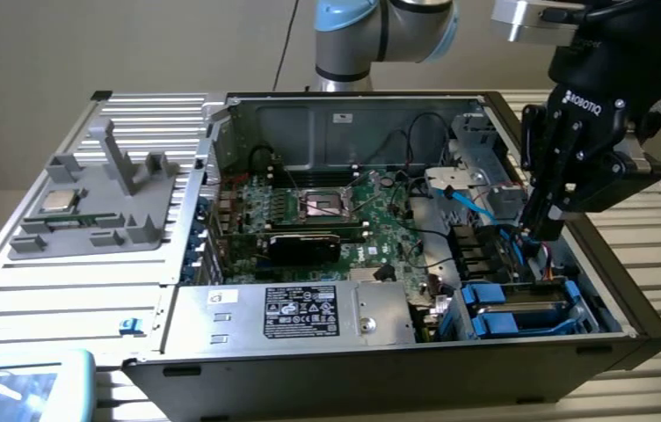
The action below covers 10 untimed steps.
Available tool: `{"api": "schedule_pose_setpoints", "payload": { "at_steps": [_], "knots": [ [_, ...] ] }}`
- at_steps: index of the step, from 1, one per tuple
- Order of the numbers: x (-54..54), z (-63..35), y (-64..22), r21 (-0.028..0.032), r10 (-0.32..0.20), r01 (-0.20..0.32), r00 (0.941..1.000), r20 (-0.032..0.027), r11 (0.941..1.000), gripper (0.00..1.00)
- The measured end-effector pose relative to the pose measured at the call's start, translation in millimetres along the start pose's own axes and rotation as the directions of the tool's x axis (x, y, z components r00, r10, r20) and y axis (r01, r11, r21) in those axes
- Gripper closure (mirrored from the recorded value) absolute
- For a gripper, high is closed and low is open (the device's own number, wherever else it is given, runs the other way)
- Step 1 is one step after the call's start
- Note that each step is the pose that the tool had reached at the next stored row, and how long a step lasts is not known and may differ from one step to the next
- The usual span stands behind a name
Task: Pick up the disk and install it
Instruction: 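Insert the first disk wire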
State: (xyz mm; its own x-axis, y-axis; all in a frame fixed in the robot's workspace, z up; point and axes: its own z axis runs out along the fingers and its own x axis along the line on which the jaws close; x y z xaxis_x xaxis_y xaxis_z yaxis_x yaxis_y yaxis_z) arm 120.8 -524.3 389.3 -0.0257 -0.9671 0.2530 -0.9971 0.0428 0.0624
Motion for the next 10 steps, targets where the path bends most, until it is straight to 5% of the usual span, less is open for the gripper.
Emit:
{"api": "schedule_pose_setpoints", "payload": {
  "at_steps": [10],
  "knots": [
    [-4.9,12.7,0.0,-0.0044,-0.006,0.006,1.0000,0.0003,1.0000,0.75]
  ]
}}
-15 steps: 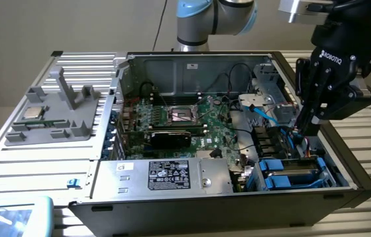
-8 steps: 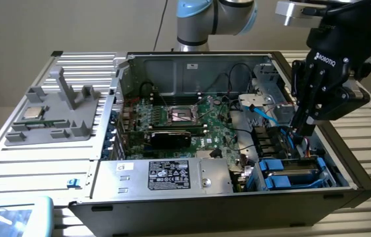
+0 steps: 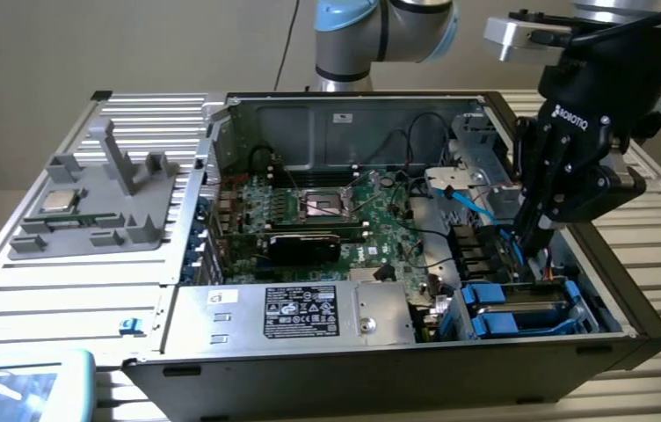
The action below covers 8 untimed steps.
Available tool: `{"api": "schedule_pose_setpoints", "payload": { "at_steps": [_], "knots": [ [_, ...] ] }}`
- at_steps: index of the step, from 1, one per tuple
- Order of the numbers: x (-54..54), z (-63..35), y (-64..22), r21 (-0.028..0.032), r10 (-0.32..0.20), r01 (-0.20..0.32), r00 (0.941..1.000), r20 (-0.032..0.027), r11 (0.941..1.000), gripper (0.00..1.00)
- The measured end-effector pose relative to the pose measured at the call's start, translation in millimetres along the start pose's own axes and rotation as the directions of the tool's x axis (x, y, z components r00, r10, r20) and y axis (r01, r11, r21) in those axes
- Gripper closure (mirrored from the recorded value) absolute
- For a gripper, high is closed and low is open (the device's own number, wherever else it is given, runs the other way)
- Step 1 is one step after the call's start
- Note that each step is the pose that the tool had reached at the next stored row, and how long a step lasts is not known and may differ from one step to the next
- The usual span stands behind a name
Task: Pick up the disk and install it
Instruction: 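Insert the first disk wire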
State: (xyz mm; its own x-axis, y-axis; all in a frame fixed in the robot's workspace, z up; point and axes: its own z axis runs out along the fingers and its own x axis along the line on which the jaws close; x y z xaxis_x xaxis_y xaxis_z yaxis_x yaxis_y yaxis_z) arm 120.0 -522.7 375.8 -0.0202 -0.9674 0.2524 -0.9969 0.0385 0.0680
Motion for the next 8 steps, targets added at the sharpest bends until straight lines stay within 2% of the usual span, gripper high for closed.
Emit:
{"api": "schedule_pose_setpoints", "payload": {
  "at_steps": [8],
  "knots": [
    [-4.3,5.2,0.5,0.0003,-0.004,0.004,1.0000,0.0013,1.0000,0.75]
  ]
}}
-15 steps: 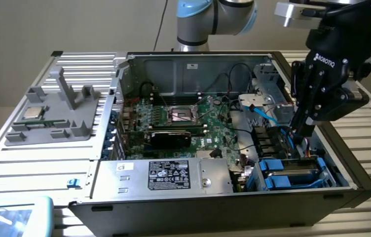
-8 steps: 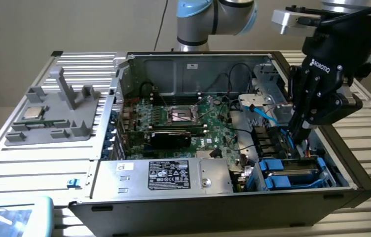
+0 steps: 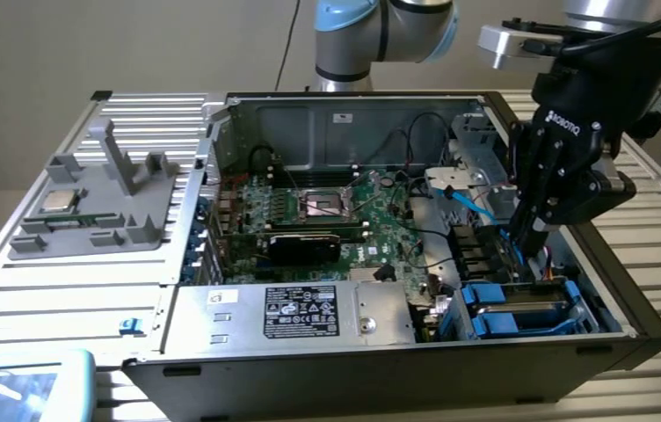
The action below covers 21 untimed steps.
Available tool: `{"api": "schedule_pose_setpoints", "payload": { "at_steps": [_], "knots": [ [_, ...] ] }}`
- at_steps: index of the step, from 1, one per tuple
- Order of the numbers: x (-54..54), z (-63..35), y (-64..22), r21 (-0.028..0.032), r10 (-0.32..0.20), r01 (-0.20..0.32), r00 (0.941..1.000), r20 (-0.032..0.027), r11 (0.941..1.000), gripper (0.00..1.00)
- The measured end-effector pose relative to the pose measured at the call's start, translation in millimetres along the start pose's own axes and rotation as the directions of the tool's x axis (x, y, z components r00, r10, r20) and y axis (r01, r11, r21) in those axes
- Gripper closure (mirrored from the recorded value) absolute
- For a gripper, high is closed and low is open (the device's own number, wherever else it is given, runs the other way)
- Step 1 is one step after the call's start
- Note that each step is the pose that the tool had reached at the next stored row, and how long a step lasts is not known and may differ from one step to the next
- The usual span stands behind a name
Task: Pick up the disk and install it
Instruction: 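Insert the first disk wire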
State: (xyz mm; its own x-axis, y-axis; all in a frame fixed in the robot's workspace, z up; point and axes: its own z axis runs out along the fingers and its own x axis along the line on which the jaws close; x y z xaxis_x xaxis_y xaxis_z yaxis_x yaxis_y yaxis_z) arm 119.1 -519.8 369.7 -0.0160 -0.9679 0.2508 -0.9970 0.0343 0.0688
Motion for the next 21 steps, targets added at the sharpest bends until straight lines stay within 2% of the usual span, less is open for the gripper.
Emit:
{"api": "schedule_pose_setpoints", "payload": {
  "at_steps": [5,15,16,21],
  "knots": [
    [-0.8,3.3,-0.2,-0.0034,-0.001,0.001,1.0000,0.0006,1.0000,0.75],
    [-1.6,7.0,-0.5,-0.0043,-0.003,0.003,1.0000,0.0051,1.0000,0.75],
    [-1.7,7.2,-0.5,-0.0044,-0.003,0.003,1.0000,0.0057,1.0000,0.84],
    [-1.6,7.6,-0.6,-0.0048,-0.004,0.004,1.0000,0.0091,1.0000,0.84]
  ]
}}
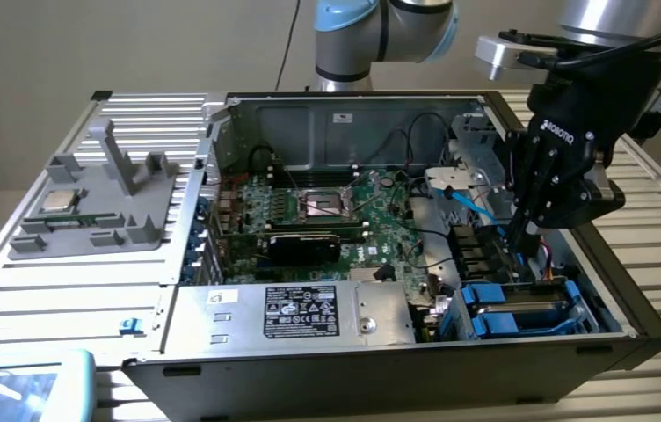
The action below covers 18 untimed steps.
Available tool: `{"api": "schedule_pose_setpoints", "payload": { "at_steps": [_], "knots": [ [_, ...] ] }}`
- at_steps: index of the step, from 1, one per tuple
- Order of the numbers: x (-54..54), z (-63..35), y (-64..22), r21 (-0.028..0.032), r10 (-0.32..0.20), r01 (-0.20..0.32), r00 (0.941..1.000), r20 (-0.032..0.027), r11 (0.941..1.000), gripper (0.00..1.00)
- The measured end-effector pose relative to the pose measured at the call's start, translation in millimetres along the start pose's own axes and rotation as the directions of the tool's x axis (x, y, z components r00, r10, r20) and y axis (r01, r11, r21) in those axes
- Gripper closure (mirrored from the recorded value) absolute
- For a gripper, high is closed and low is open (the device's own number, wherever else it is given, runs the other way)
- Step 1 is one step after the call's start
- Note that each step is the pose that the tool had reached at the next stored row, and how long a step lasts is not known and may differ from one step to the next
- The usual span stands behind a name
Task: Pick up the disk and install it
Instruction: 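Insert the first disk wire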
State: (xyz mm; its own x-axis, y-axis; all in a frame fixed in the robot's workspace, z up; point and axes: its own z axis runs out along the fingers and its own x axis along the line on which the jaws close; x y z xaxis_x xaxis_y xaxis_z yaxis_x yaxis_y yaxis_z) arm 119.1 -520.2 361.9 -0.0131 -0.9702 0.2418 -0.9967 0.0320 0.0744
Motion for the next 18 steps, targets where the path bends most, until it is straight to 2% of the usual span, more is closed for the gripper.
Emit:
{"api": "schedule_pose_setpoints", "payload": {
  "at_steps": [18],
  "knots": [
    [1.2,0.1,0.0,0.0000,0.000,0.000,1.0000,0.0004,1.0000,0.84]
  ]
}}
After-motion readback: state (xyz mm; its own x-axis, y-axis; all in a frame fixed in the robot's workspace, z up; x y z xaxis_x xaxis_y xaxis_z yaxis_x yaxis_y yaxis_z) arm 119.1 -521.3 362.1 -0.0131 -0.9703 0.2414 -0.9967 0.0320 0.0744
